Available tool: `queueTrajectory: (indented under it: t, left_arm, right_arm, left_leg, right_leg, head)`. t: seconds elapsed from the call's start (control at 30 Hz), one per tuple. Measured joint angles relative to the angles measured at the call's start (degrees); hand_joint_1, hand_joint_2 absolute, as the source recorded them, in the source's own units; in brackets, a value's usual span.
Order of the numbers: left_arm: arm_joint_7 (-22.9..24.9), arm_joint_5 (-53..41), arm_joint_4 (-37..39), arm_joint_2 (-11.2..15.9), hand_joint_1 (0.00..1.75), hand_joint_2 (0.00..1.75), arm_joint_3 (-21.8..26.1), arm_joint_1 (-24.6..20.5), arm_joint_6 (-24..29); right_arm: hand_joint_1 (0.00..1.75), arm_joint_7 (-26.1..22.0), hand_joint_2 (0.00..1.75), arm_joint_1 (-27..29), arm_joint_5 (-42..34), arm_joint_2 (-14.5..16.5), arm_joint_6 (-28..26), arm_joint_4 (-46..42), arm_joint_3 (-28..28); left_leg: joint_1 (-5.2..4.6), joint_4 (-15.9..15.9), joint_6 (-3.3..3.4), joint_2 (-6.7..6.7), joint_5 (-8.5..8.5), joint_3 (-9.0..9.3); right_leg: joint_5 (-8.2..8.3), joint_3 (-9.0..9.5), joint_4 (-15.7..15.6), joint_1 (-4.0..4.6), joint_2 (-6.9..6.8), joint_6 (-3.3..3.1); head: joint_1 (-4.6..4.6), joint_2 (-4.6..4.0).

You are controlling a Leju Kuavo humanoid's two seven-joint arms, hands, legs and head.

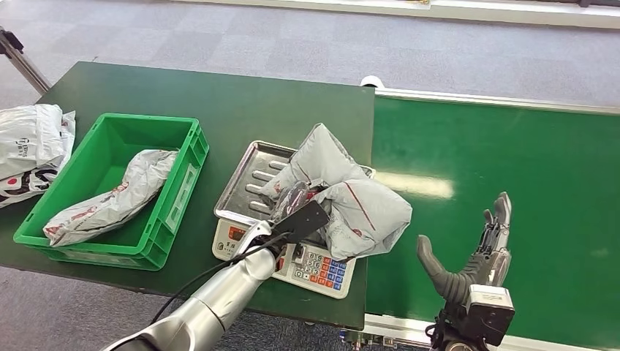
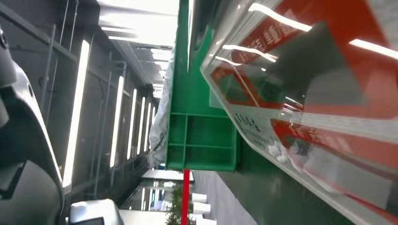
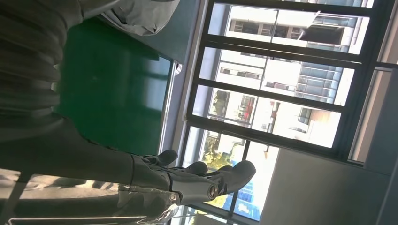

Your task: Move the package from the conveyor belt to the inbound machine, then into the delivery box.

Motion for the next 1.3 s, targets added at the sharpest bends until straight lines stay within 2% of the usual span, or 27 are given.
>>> queueTrajectory:
  t: [0.2, 0.4, 0.57, 0.7, 0.83, 1.0, 1.2, 1.3]
  left_arm:
    - [-1.9, 3.3, -4.7, 0.5, 1.75, 1.75, 0.5, 2.3, 1.8]
    - [-2.6, 7.3, -22.8, 2.9, 1.75, 1.75, 2.1, 7.9, 6.1]
    - [-4.6, 10.2, -37.0, 6.3, 1.75, 1.75, 6.7, 11.3, 11.6]
    - [-5.4, 14.5, -42.7, 8.5, 1.75, 1.75, 12.3, 12.9, 13.0]
    - [-5.7, 16.6, -43.2, 10.1, 1.75, 1.75, 19.0, 13.7, 14.1]
    - [-4.2, 14.1, -38.6, 12.2, 1.75, 1.75, 27.2, 12.5, 19.5]
    - [-3.6, 13.5, -33.9, 14.4, 1.75, 1.75, 31.3, 11.7, 21.8]
    - [-0.5, 9.5, -31.4, 15.0, 1.75, 1.75, 32.7, 10.8, 24.4]
  right_arm:
    - [0.00, 0.0, 1.75, 0.1, 0.0, 0.0, 0.0, 0.0, -0.1]
    - [0.00, 0.0, 1.75, 1.4, 0.0, 0.1, -0.5, 0.0, -0.8]
    - [0.00, -0.9, 1.75, 3.7, -0.4, 0.3, -1.4, 0.0, -1.9]
    - [0.00, -1.2, 1.75, 4.7, -1.3, 0.5, -1.3, 0.0, -2.6]
    - [0.00, -1.2, 1.75, 5.1, -1.6, 0.9, -1.1, 0.0, -3.1]
    - [0.00, -1.6, 1.75, 5.5, -2.5, 1.0, -1.2, 0.0, -3.3]
    - [0.00, -1.8, 1.75, 5.4, -2.7, 1.3, -1.2, 0.0, -3.4]
    - [0.00, -1.7, 1.75, 5.4, -2.7, 1.4, -1.2, 0.1, -3.4]
  left_leg:
    - [0.00, 0.0, 0.00, 0.01, 0.00, -0.02]
    - [0.01, 0.0, 0.00, 0.01, 0.00, -0.19]
    - [0.02, 0.0, 0.00, 0.02, 0.00, -0.26]
    - [0.02, 0.0, 0.00, 0.03, 0.00, -0.26]
    - [0.02, 0.0, -0.01, 0.03, 0.01, -0.25]
    - [0.02, 0.0, -0.01, 0.05, 0.01, -0.24]
    - [0.03, 0.0, -0.02, 0.05, 0.02, -0.29]
    - [0.02, 0.0, -0.02, 0.06, 0.01, -0.31]
  right_leg:
    - [0.00, -0.03, 0.0, 0.00, 0.02, 0.00]
    - [0.00, -0.21, 0.0, 0.01, 0.02, -0.01]
    - [-0.01, -0.27, 0.0, 0.02, 0.02, -0.01]
    - [-0.01, -0.27, 0.0, 0.02, 0.02, -0.01]
    - [-0.01, -0.27, 0.0, 0.02, 0.02, -0.01]
    - [-0.01, -0.30, 0.0, 0.02, 0.04, -0.01]
    - [-0.01, -0.33, 0.0, 0.02, 0.05, -0.01]
    - [-0.01, -0.33, 0.0, 0.02, 0.06, -0.01]
  head:
    - [0.00, 0.00]
    - [-0.01, 0.00]
    - [0.00, 0.00]
    - [0.01, 0.00]
    - [0.02, 0.00]
    - [0.01, 0.00]
    - [0.01, 0.00]
    - [0.02, 0.00]
